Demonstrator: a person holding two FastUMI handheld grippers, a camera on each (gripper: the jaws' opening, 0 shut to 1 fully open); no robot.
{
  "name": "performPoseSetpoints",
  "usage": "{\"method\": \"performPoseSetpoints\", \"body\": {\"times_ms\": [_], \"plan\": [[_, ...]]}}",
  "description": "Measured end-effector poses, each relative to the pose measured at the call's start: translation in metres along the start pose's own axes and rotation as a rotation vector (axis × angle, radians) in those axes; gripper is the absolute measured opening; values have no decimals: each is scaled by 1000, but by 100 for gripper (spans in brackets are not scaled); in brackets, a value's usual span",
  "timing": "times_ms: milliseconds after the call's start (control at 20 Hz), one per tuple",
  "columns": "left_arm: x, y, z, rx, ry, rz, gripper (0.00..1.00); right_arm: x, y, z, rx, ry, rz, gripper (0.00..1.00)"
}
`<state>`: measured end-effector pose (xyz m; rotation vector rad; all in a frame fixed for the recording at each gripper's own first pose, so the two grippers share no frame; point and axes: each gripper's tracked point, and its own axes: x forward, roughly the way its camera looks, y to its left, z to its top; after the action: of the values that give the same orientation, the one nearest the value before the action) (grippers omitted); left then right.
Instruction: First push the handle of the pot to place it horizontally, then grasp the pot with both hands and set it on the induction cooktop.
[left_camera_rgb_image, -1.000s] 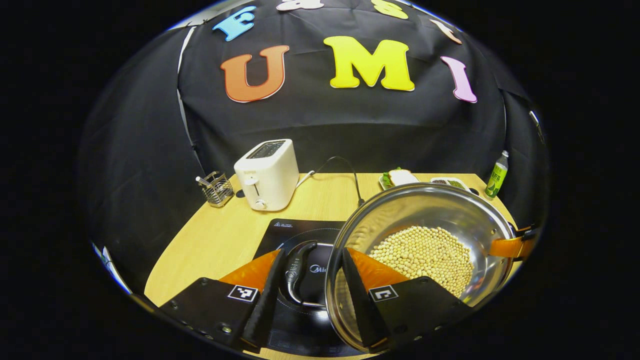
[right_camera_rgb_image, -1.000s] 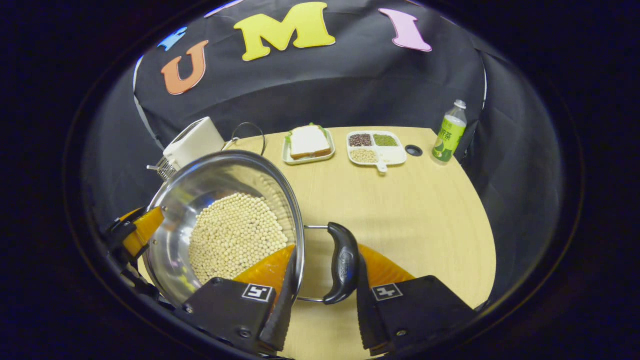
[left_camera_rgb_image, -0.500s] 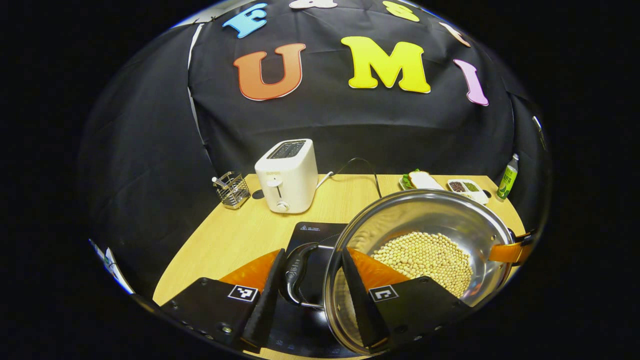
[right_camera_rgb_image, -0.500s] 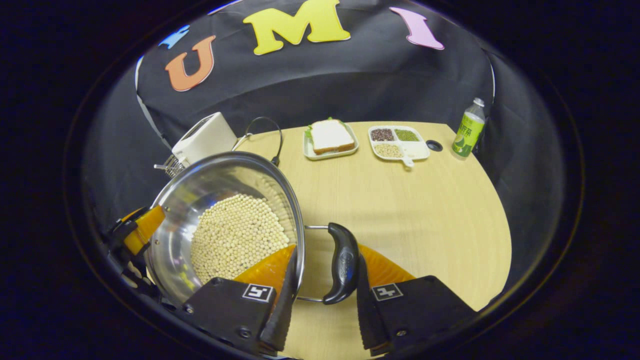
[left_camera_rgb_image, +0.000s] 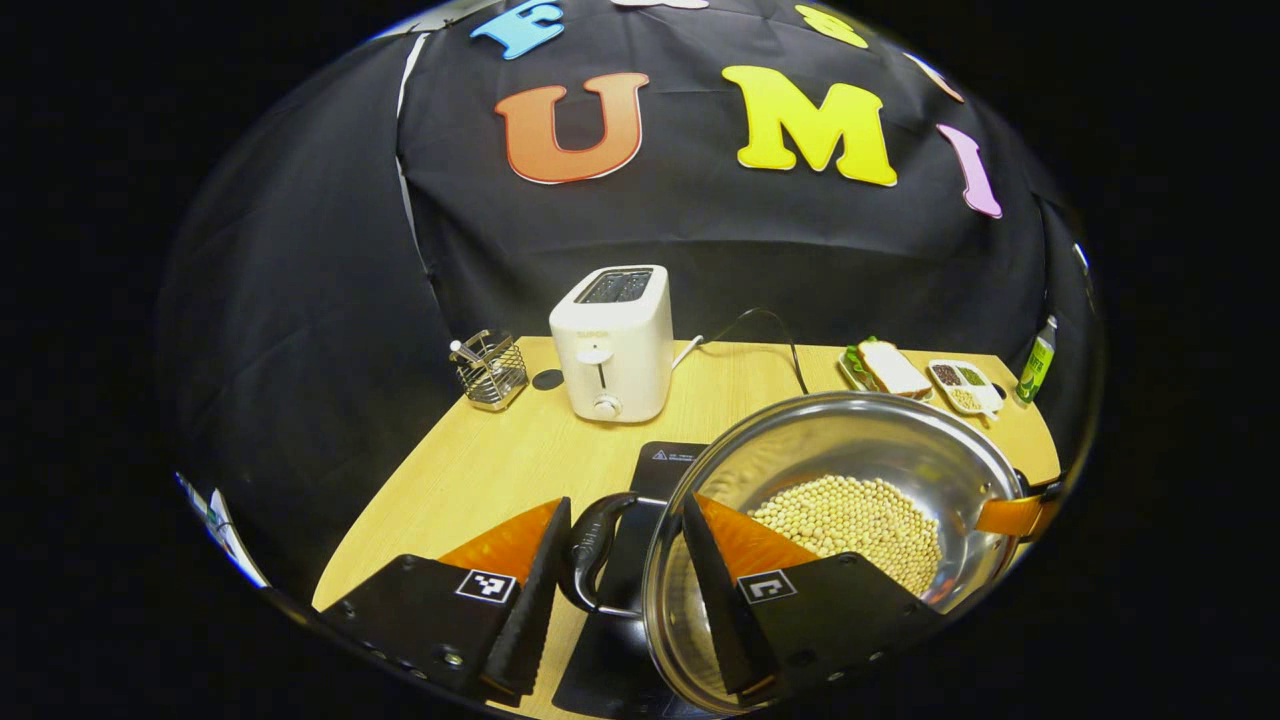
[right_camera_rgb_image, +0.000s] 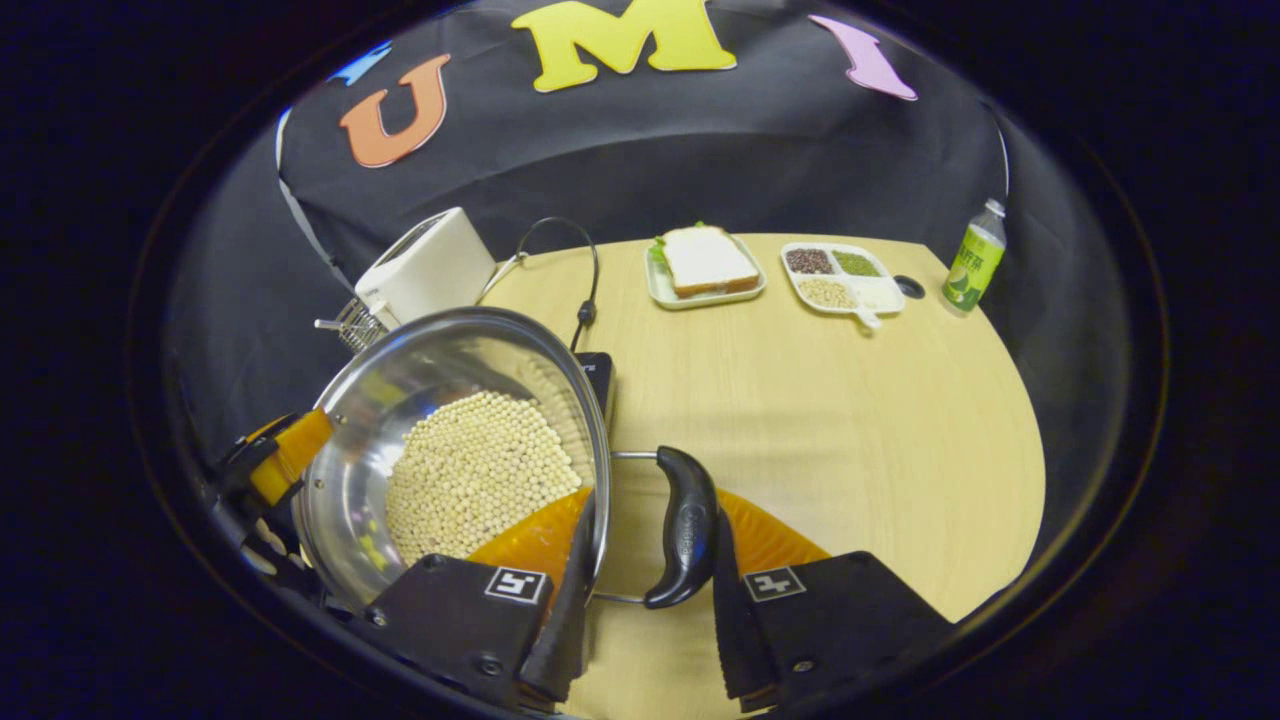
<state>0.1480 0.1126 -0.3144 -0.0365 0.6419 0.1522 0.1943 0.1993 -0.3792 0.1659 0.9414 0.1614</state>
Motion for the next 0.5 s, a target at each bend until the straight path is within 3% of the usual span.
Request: {"method": "performPoseSetpoints", "body": {"times_ms": [50,100,150,250,500], "plan": [[3,-26,9,-25,-34,-108,66,1,18,4,7,-15,46,55],[0,-38,23,28,-72,-109,44,8,35,5,-12,-23,59,58],[3,-32,32,110,-139,-49,23,8,39,10,-35,-10,48,53],[9,-34,19,89,-101,-111,26,19,38,-8,57,13,27,54],[16,-5,12,39,-86,-84,27,18,37,-6,61,-17,29,53]]}}
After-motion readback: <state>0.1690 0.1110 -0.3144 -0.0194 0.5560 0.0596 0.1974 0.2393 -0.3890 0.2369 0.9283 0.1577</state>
